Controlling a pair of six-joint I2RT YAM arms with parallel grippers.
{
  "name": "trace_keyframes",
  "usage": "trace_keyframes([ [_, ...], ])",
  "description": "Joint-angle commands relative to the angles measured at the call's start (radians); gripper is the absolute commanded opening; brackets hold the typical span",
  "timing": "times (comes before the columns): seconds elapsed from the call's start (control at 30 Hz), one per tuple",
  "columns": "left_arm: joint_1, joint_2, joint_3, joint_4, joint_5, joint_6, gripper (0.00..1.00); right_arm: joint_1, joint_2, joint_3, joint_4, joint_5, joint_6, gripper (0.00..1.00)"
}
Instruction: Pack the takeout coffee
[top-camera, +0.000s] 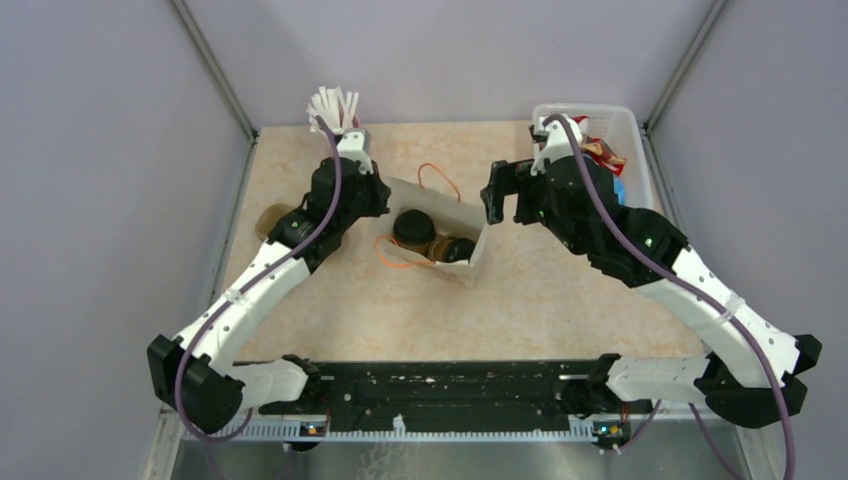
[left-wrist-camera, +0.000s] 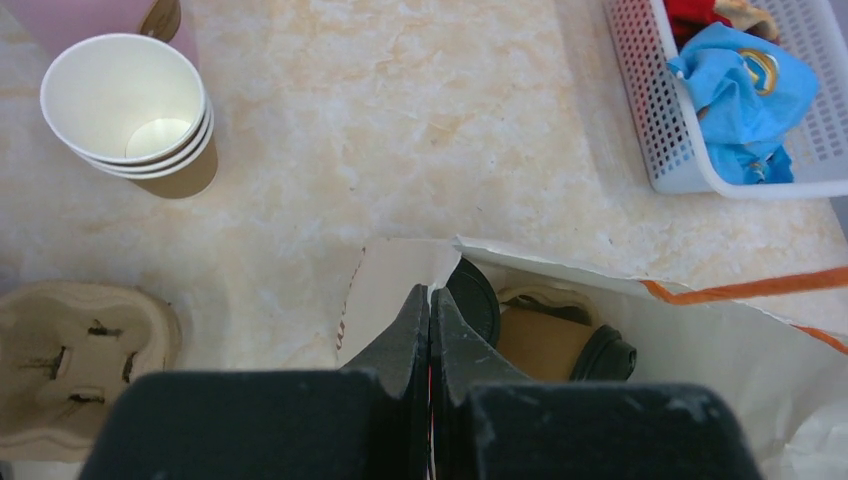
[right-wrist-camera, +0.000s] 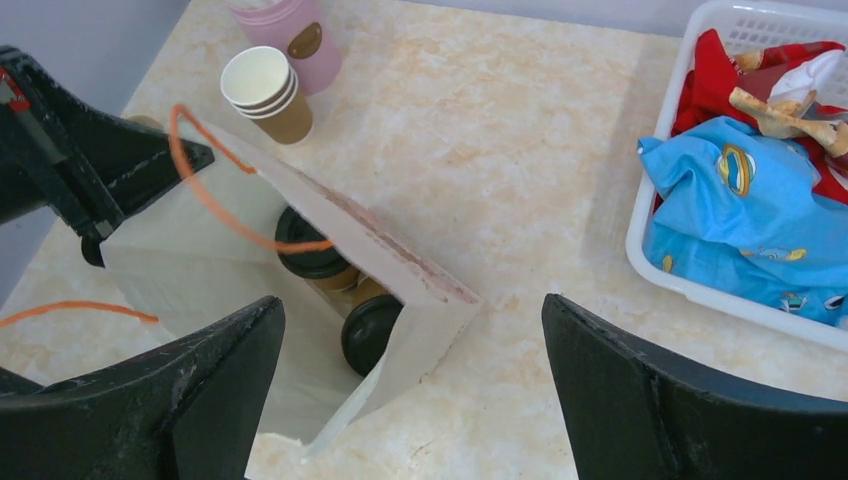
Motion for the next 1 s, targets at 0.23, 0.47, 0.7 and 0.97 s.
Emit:
trace_keyframes([
  [0.23,0.004,0.171,0.218,-0.262,-0.027,-0.147,0.0,-0.02,0.014,-0.014,-0.036,-0.051,0.033,0.99],
  [0.47,0.024,0.195,0.255,-0.287,-0.025,-0.123,0.39,-0.021,-0.032,-0.052,-0.025,-0.059,0.023,0.99],
  [0.7,0.105,0.138,0.403,-0.421,0.048,-0.033,0.78,-0.021,-0.054,0.004,-0.122,-0.047,0.03,0.99],
  [0.97,0.305,0.156,0.527,-0.423,0.116,0.107,0.95,-0.021,-0.094,-0.006,-0.153,-0.035,0.063,0.99],
])
